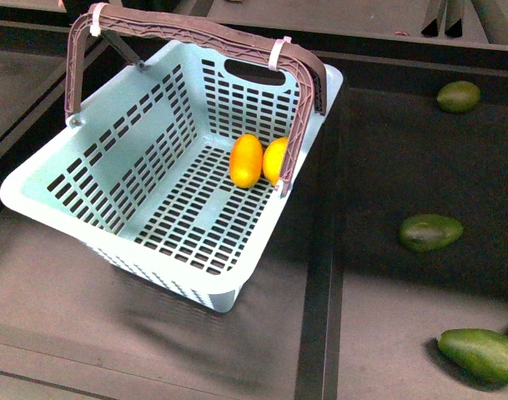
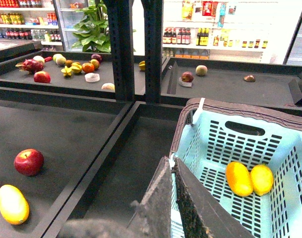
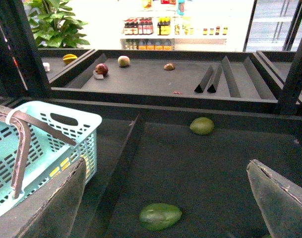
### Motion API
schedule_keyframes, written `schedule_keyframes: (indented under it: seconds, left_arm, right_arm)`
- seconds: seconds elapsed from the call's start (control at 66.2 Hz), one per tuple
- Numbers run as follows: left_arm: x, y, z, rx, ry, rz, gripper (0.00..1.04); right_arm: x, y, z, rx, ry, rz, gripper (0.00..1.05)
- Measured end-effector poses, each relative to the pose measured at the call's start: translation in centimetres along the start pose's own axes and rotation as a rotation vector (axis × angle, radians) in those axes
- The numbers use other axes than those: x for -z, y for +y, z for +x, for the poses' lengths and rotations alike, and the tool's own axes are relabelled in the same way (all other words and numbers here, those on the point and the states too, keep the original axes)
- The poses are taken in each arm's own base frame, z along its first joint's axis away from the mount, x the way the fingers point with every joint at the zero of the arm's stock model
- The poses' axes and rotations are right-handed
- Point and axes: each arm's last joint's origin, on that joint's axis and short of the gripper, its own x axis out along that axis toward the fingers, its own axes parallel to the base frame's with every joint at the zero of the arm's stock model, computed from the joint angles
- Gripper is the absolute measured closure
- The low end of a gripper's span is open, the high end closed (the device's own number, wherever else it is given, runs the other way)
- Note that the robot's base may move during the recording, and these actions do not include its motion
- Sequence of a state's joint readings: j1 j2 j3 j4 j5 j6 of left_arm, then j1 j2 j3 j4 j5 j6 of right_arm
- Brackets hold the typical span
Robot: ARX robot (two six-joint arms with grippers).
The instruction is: Pick lemon and mango into basket
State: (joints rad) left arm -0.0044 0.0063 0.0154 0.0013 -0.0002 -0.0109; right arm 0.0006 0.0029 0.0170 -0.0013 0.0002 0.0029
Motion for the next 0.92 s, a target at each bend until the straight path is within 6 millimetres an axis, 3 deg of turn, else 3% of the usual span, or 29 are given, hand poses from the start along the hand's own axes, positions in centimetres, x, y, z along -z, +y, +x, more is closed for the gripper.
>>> schedule_keyframes:
  seconds: [0.302,0.741,0.922]
  left_arm:
    - [0.0,0.0,0.0,0.0,0.0,-0.001,1.01]
    - [0.0,0.0,0.0,0.0,0.0,0.0,0.06]
    - [0.0,0.0,0.0,0.0,0.0,0.001,0.07]
  right_arm:
    - [0.0,0.0,0.0,0.0,0.0,0.0,0.09]
    - [0.0,0.0,0.0,0.0,0.0,0.0,0.09]
    - [0.0,0.0,0.0,0.0,0.0,0.0,0.09]
